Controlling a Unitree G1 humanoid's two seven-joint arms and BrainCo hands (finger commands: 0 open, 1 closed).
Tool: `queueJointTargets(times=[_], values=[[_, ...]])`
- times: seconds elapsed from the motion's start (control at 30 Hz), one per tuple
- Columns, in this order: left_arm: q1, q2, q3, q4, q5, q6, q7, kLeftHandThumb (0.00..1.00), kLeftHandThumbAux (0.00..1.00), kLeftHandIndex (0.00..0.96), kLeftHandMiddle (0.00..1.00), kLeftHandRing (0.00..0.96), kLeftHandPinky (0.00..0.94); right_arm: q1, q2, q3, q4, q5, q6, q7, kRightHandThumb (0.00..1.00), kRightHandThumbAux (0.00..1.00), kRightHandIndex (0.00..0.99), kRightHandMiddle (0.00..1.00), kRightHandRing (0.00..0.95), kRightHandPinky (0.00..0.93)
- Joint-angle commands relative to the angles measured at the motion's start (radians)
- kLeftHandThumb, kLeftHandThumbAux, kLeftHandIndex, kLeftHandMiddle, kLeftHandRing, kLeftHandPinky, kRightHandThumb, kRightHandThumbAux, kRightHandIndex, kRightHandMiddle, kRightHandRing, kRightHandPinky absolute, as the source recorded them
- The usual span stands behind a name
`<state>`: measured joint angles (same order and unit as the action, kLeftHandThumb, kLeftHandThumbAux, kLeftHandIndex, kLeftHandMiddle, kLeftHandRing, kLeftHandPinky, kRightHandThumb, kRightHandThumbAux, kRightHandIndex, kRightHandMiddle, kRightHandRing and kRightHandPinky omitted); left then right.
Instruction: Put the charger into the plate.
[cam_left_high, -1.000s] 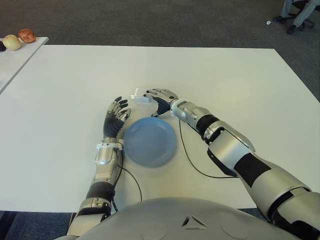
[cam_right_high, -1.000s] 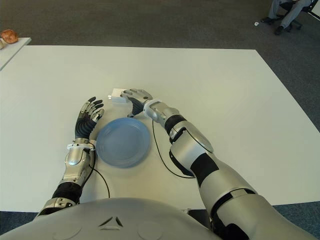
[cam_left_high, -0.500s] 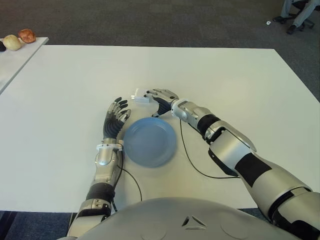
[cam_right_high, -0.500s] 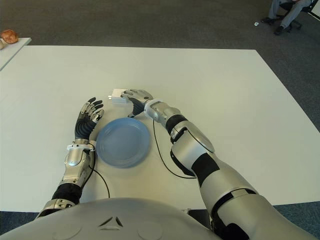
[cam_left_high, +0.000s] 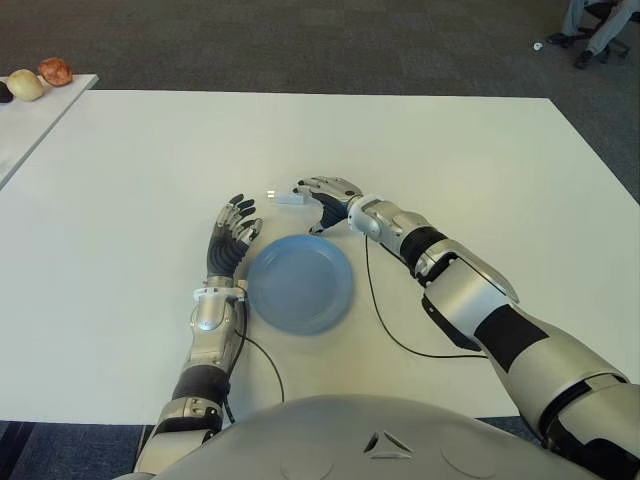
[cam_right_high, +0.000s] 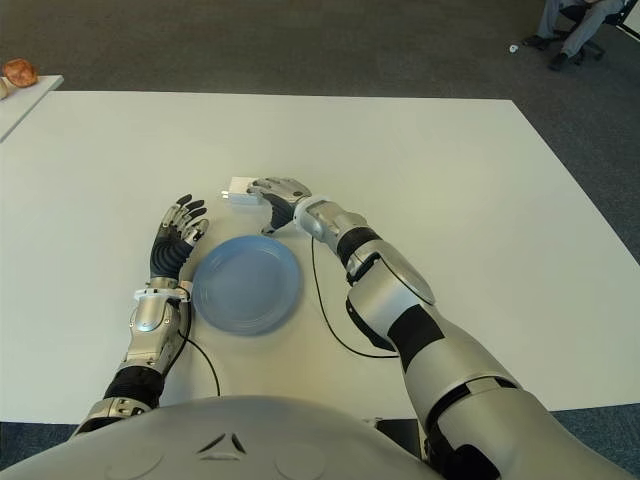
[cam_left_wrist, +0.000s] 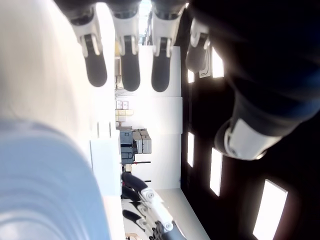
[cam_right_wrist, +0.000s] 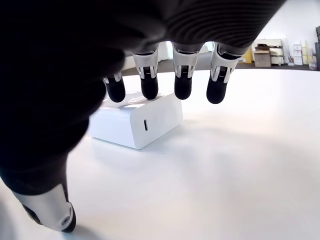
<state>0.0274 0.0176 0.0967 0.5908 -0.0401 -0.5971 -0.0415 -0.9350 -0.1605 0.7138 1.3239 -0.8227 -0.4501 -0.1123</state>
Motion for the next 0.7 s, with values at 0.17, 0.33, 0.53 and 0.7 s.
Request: queueJointTargets(times=[0.17, 0.33, 0.53, 0.7], values=[[0.101, -0.002, -0.002, 0.115, 0.01, 0.088, 0.004, 0.0, 0.646, 0.128, 0.204, 0.201, 0.214, 0.012, -0.06, 0.011, 0.003, -0.009, -0.007, 0.055, 0.0, 0.715, 0.0, 0.032, 0.024, 0.007], [0.1, 0.001, 0.0, 0.117, 0.008, 0.086, 0.003, 0.0, 0.649, 0.128, 0.203, 0.2, 0.22, 0.022, -0.101, 0.013, -0.003, -0.012, -0.024, 0.049, 0.0, 0.704, 0.0, 0.044, 0.034, 0.001], [0.097, 0.006, 0.003, 0.124, 0.0, 0.079, -0.007, 0.005, 0.648, 0.128, 0.201, 0.202, 0.221, 0.027, -0.137, 0.011, -0.013, -0.008, -0.048, 0.044, 0.0, 0.707, 0.0, 0.052, 0.039, 0.004], [0.092, 0.01, 0.005, 0.133, -0.001, 0.074, -0.01, 0.008, 0.649, 0.128, 0.205, 0.206, 0.224, 0.034, -0.194, 0.007, -0.035, -0.004, -0.093, 0.042, 0.0, 0.711, 0.0, 0.057, 0.042, 0.012]])
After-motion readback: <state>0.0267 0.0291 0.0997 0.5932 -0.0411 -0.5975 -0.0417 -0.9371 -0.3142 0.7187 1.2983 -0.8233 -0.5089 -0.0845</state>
